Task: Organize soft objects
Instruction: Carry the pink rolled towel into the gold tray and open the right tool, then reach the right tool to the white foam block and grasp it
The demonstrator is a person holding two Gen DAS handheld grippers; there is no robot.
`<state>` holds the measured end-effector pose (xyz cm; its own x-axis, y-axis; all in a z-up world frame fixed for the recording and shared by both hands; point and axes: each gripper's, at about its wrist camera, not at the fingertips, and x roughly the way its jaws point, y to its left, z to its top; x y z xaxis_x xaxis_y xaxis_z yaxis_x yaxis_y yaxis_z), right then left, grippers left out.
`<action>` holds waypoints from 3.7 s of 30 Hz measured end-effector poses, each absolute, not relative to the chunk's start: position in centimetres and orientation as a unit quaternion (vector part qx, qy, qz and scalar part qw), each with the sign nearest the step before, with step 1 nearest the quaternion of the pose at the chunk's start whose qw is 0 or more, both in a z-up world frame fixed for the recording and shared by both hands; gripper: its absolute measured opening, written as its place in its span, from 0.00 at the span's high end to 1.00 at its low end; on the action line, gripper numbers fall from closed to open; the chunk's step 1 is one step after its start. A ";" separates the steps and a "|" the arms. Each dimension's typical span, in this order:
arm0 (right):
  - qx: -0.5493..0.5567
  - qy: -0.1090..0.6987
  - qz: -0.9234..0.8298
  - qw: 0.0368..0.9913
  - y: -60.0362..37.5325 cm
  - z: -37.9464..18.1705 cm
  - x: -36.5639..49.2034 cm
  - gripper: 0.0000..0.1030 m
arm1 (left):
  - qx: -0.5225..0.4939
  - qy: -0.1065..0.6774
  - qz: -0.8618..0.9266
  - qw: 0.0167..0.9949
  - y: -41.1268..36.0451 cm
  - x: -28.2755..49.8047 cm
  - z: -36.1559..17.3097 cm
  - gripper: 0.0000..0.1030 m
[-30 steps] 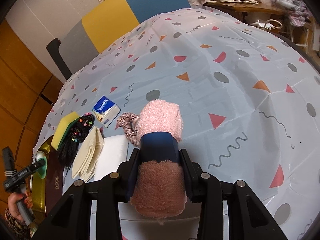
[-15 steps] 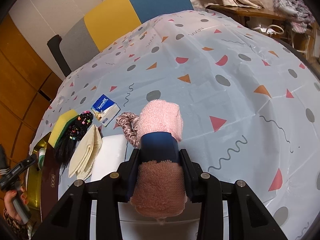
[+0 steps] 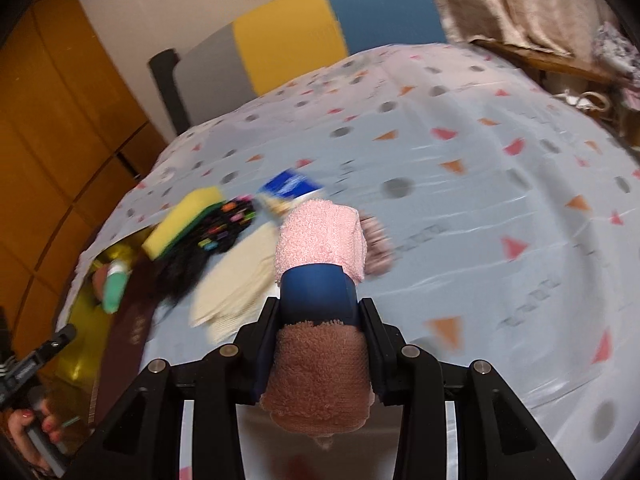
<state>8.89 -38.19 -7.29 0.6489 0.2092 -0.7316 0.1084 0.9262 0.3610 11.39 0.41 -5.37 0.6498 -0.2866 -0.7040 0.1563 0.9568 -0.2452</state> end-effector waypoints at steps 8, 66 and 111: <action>0.159 0.420 0.127 0.884 -27.5 -4.7 10.9 0.62 | -0.082 0.403 -0.108 0.905 1.0 10.0 -6.2 0.36; 0.035 0.409 0.029 0.911 -19.6 -4.9 13.2 0.27 | -0.076 0.390 -0.153 0.905 0.3 8.2 -5.6 0.36; 0.067 0.512 -0.048 0.855 -33.7 -11.8 14.2 0.44 | 0.033 0.377 -0.273 0.885 -9.4 1.1 -4.5 0.36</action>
<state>14.15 -33.73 -11.79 0.4706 -0.0140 -0.8822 0.1517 0.9863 0.0653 1.10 -9.42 -4.52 0.5673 -0.4576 -0.6847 0.5068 0.8493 -0.1478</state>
